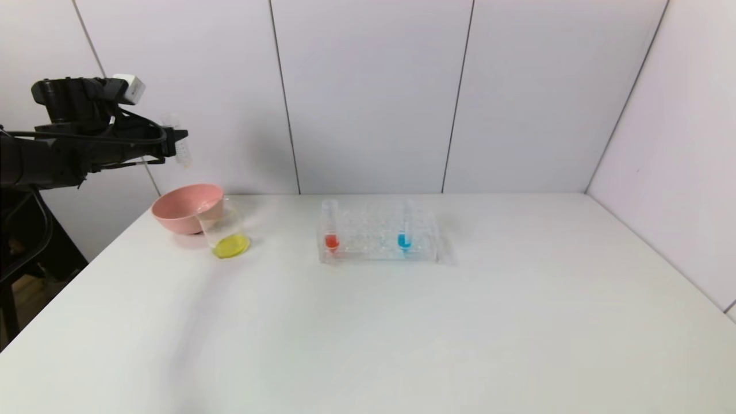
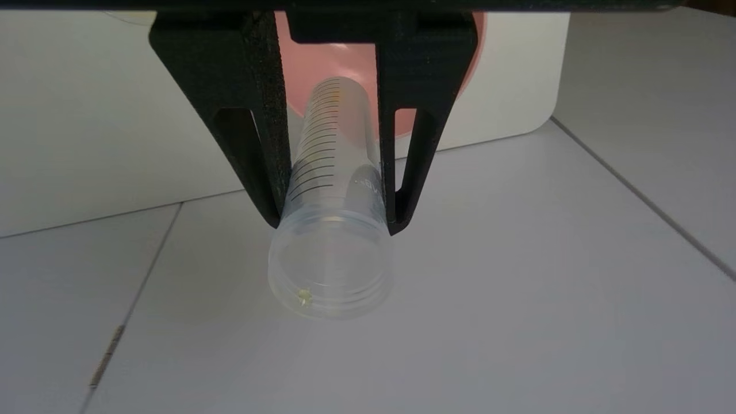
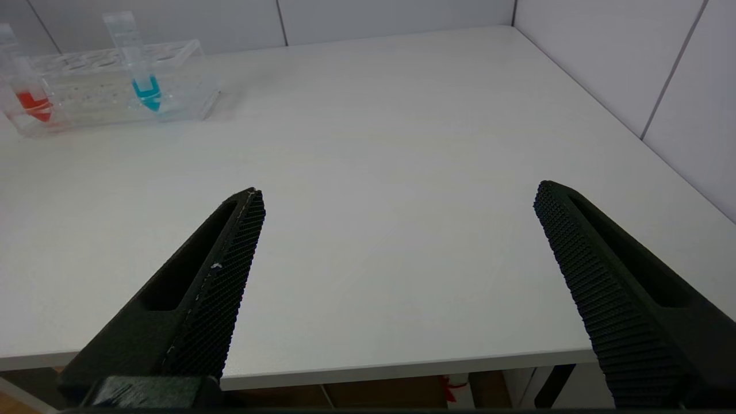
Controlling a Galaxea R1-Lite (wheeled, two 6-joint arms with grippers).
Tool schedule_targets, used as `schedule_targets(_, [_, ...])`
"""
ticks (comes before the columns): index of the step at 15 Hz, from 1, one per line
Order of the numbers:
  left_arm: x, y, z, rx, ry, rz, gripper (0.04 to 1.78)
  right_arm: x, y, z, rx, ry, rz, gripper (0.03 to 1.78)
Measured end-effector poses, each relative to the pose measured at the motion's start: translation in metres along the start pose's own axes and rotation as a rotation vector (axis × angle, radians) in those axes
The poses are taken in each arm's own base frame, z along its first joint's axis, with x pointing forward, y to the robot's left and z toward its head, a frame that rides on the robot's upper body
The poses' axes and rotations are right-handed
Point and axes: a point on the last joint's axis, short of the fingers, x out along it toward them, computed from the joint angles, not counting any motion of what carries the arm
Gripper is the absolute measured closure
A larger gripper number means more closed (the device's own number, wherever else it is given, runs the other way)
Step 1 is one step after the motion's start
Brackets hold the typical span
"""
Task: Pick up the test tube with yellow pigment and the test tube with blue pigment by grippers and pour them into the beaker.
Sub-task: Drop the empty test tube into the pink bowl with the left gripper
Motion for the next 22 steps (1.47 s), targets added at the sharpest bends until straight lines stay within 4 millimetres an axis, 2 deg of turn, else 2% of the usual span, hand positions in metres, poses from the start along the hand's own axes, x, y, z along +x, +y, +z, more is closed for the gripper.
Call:
schedule_targets(2, [0.001,0.005,-0.016,-0.019,0.033,0.02,1.37,0.0,0.0,0.0,0.0,0.0,0.0,0.1])
schedule_targets(7, [-0.002,0.006,-0.039,-0.053,0.107,0.024,1.37,0.0,0.0,0.0,0.0,0.0,-0.001,0.1])
schedule_targets(14, [-0.004,0.002,-0.05,-0.07,0.148,0.012,1.32,0.0,0.0,0.0,0.0,0.0,0.0,0.1])
schedule_targets(16, [-0.004,0.003,-0.05,-0.063,0.147,0.015,1.19,0.0,0.0,0.0,0.0,0.0,0.0,0.1])
schedule_targets(17, [-0.004,0.003,-0.05,-0.062,0.145,0.016,1.07,0.0,0.0,0.0,0.0,0.0,0.0,0.1])
schedule_targets(22, [-0.005,0.003,-0.048,-0.059,0.139,0.018,0.31,0.0,0.0,0.0,0.0,0.0,0.0,0.1])
